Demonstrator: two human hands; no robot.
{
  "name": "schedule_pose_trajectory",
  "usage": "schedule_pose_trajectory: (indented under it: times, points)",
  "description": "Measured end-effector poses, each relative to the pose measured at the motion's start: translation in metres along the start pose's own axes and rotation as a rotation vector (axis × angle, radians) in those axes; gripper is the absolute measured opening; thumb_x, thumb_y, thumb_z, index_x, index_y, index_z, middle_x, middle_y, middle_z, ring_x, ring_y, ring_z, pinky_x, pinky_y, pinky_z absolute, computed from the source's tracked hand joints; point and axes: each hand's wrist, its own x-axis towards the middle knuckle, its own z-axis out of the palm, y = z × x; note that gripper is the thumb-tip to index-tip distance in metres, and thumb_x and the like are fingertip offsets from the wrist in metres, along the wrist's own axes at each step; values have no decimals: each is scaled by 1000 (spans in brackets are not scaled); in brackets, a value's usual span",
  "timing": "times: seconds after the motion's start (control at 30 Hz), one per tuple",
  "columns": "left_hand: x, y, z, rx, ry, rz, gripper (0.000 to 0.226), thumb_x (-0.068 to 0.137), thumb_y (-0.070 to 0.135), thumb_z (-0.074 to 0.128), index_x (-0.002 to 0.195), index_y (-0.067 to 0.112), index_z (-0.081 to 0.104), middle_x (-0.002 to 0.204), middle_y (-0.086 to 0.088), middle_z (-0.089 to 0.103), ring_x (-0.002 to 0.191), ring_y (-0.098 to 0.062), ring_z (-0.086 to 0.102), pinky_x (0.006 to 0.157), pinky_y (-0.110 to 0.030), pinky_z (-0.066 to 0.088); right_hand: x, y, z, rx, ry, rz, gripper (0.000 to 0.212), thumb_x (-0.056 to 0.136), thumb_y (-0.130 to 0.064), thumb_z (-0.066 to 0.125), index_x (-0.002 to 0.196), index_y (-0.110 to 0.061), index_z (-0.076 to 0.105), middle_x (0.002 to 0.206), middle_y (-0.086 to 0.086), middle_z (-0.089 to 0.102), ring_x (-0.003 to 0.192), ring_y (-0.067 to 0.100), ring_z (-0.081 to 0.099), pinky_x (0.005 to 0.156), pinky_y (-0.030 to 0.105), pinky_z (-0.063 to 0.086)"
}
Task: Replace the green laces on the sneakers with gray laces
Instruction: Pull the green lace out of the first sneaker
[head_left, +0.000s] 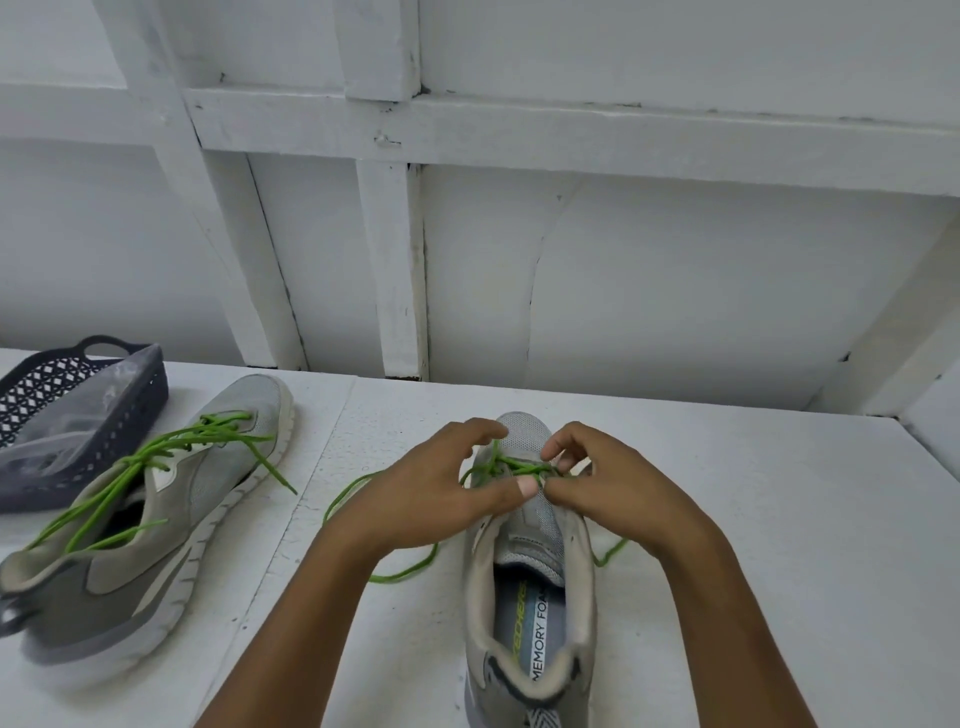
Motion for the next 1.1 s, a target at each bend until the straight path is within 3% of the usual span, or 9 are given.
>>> schedule_pose_trajectory:
  times: [0.1, 0.23, 0.3, 0.43, 0.63, 0.77, 0.93, 1.03, 1.1]
  points:
    - [3, -1, 5, -56, -24, -15, 55, 82, 49, 70, 133, 38, 51, 133, 17, 52, 124, -1, 48, 95, -22, 39, 2, 0, 2, -32, -42, -38, 23, 87, -19, 62, 100, -38, 61, 113, -11, 50, 84, 1, 50, 73, 25, 40]
    - [5, -5, -2, -181, 34, -86, 50, 63, 40, 54, 113, 44, 57, 125, 20, 56, 120, 2, 50, 90, -24, 46, 5, 3, 4, -81, -89, -60, 36, 95, -13, 51, 120, -37, 64, 121, -11, 47, 103, 3, 50, 83, 19, 38]
    - [4, -9, -7, -195, 50, -107, 50, 60, 36, 55, 109, 45, 57, 124, 22, 55, 119, 3, 49, 90, -24, 47, 5, 2, 5, -88, -96, -53, 35, 96, -12, 49, 118, -34, 66, 120, -11, 48, 110, 3, 49, 87, 18, 36]
    - [4, -14, -10, -202, 48, -142, 55, 58, 34, 56, 112, 45, 57, 127, 20, 55, 121, 0, 50, 93, -28, 47, 5, 2, 5, -97, -78, -37, 26, 95, -15, 52, 103, -35, 66, 110, -12, 48, 85, -2, 48, 73, 17, 35]
    - [6, -15, -7, -227, 37, -164, 57, 58, 33, 55, 114, 42, 59, 125, 21, 56, 119, 1, 50, 89, -24, 46, 8, -1, 8, -112, -93, 30, 13, 87, -12, 56, 85, -25, 56, 104, -7, 44, 78, 3, 47, 62, 20, 33]
    - [7, -15, -7, -243, 35, -170, 57, 58, 34, 56, 115, 40, 60, 124, 22, 56, 118, 2, 51, 94, -27, 47, 14, 5, 20, -171, 93, 31, 26, 78, -15, 67, 69, -18, 42, 93, -4, 43, 72, 9, 45, 59, 24, 33]
    - [7, -16, -7, -251, 25, -179, 55, 57, 33, 55, 111, 41, 62, 123, 21, 58, 117, 1, 53, 98, -32, 48, 21, 14, 41, -131, 429, -71, 50, 85, -40, 73, 55, -17, 41, 76, -1, 47, 69, 9, 48, 56, 14, 29]
    - [8, -18, -9, -277, 15, -189, 53, 57, 32, 56, 109, 41, 62, 123, 20, 59, 117, 2, 53, 97, -30, 48, 22, 12, 36, 11, 421, -8, 53, 94, -47, 59, 64, -4, 50, 74, 4, 58, 68, 10, 49, 61, 16, 33]
    - [8, -18, -8, -296, 2, -192, 53, 58, 32, 55, 109, 41, 63, 122, 21, 59, 117, 3, 53, 94, -25, 48, 25, 12, 29, 311, 377, 143, 54, 100, -45, 50, 75, 2, 57, 90, 12, 70, 72, 16, 51, 68, 28, 38]
